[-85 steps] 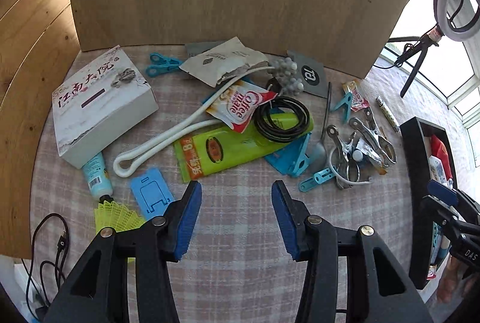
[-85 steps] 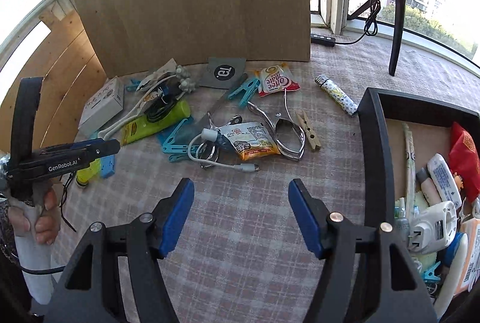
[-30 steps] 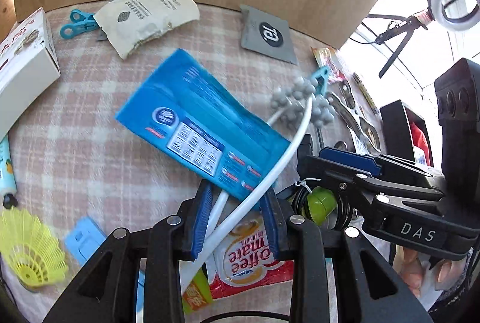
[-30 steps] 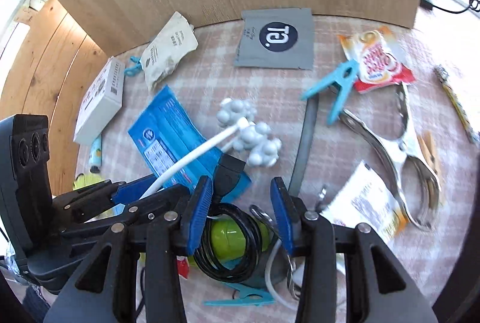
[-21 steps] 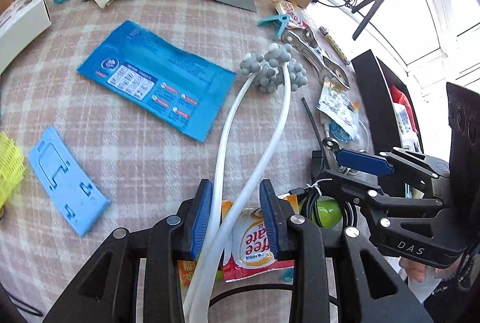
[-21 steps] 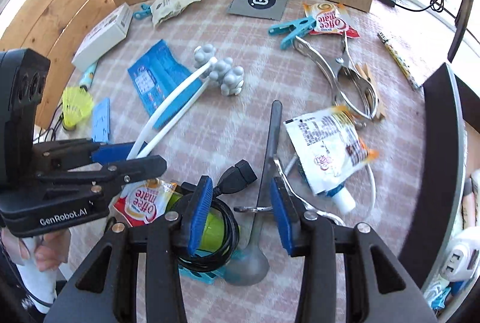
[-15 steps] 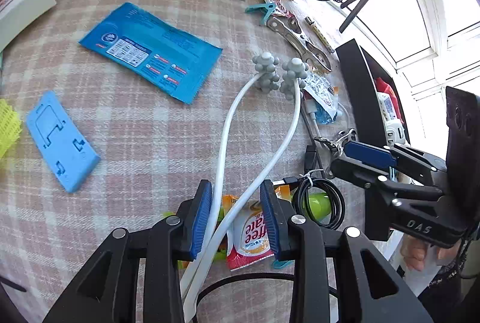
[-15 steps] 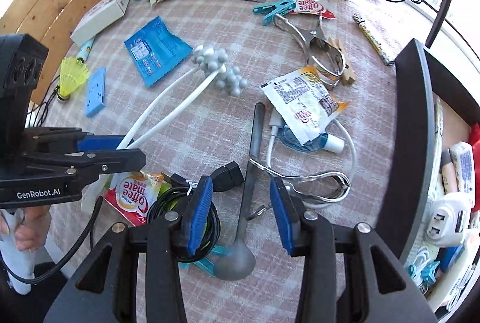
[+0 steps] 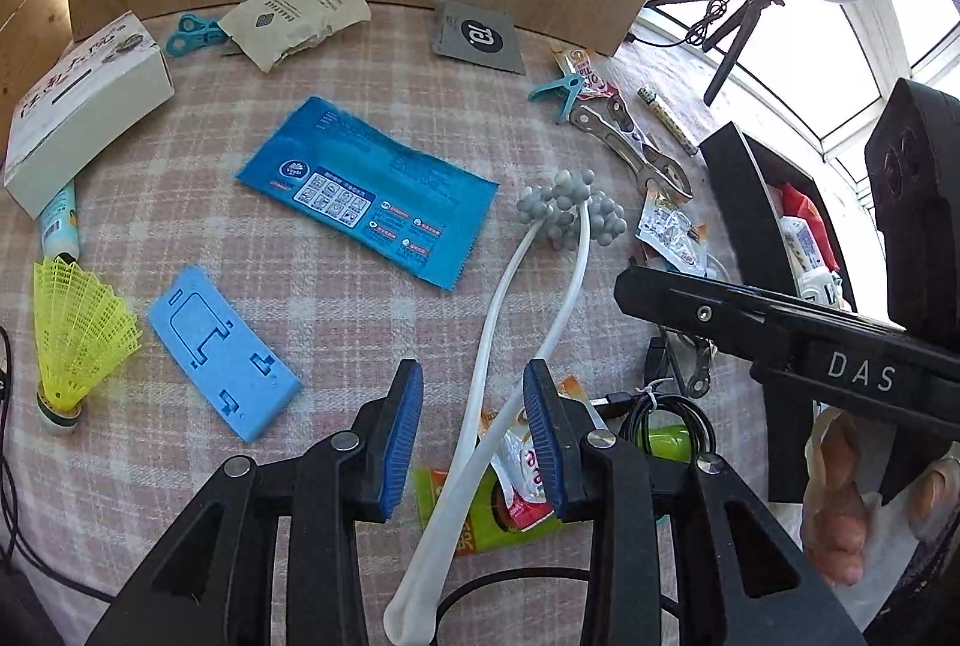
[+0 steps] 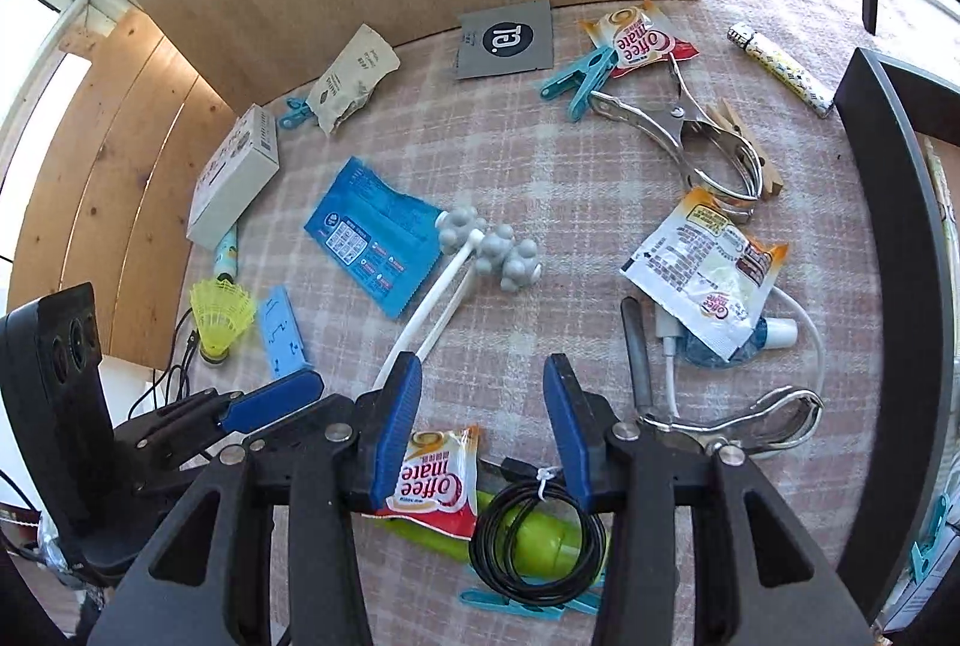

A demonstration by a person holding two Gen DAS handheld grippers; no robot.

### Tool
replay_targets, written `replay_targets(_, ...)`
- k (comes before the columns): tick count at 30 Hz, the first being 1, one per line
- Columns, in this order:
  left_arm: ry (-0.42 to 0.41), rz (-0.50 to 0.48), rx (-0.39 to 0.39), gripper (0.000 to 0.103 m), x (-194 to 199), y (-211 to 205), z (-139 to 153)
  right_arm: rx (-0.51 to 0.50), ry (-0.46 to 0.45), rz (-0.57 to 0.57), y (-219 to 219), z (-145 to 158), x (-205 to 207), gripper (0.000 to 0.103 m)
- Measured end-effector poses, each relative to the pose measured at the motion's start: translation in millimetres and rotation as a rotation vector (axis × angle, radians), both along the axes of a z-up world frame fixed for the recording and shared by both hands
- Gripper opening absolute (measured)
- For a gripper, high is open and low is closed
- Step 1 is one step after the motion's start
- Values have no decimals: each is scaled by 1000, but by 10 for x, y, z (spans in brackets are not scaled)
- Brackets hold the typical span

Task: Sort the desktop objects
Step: 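Close the right tool on the massager stick beside the left tool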

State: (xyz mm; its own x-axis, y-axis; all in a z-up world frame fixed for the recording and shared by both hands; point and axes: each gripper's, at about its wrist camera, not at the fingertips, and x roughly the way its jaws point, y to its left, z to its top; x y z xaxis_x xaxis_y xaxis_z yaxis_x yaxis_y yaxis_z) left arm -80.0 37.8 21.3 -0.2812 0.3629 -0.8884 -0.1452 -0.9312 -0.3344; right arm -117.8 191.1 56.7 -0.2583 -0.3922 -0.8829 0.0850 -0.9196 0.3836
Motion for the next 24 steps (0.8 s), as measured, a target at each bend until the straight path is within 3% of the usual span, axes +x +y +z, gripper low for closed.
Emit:
replay_targets(4,17,-45,-25,34,-4,148,-17,-97,-61,-49,-14,-77,-96,42)
replay_targets(11,23,-87,-56,31,-9,310,-97,-89,-96,-64,-159,-183,-234,41)
replay_targets(14,32,-106,-75,15,-17,353,-101,-93,-113,-62,-205,-239,-277,22)
replay_targets(16,40,-110,-76,11,-21,354,-74,-108,-118,-63,-220,-250,-281,14)
replay_targets(24,84,-117,-31,8,-31,371,255,-190,-58,-81,-165,63,-246,7)
